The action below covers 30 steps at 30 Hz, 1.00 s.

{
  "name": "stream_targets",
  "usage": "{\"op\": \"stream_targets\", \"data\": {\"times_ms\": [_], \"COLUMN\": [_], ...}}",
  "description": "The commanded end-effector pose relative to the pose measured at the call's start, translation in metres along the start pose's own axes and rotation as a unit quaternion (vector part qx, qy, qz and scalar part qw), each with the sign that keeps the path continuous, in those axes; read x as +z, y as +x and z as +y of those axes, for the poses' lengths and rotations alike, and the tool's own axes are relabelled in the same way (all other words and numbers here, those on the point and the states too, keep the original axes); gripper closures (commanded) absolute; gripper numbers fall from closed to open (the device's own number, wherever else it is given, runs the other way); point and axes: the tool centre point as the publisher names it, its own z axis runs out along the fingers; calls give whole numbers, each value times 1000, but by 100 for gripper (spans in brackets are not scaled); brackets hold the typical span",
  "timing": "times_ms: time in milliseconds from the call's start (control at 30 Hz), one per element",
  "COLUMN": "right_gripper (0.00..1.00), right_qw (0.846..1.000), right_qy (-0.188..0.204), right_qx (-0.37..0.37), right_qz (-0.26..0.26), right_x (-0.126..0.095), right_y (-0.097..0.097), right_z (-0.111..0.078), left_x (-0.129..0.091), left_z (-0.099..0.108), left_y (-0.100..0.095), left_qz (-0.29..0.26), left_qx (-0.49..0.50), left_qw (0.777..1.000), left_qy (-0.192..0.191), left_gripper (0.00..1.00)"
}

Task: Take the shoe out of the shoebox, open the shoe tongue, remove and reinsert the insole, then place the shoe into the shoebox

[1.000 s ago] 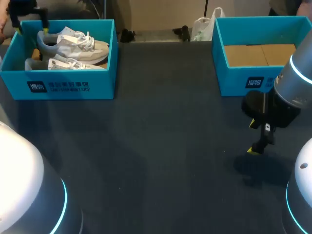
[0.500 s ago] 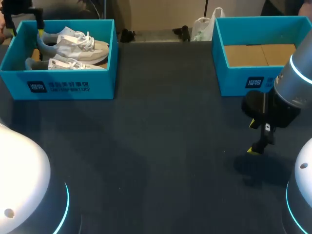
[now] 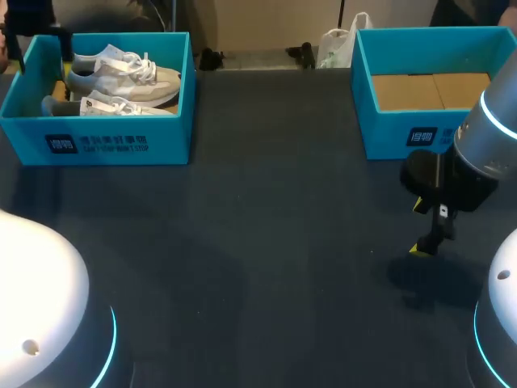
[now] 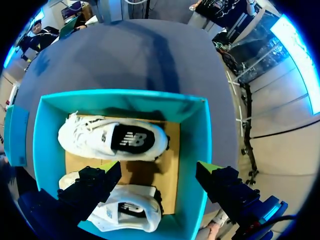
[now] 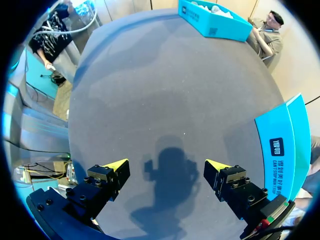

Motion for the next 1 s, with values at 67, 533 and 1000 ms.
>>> {"op": "stream_targets", "data": {"times_ms": [67,533,1000], "right_gripper": [0,0,0], "right_qw": [1000,1000,1000], "right_qy": [0,0,0], "right_qx": [0,0,0], "right_qz": [-1,-1,-1], "right_x": [0,0,0], "right_y": [1,1,1], "right_z": [0,0,0], "left_x": [12,41,67], "left_z": [-22,-33,-29], "left_y": [2,0,-1], "left_qz": [-7,-9,2], "left_qx": [1,11,-1], "left_qw": [994,993,993], "left_qy": [-106,-119,-122], "left_gripper": [0,0,0]}}
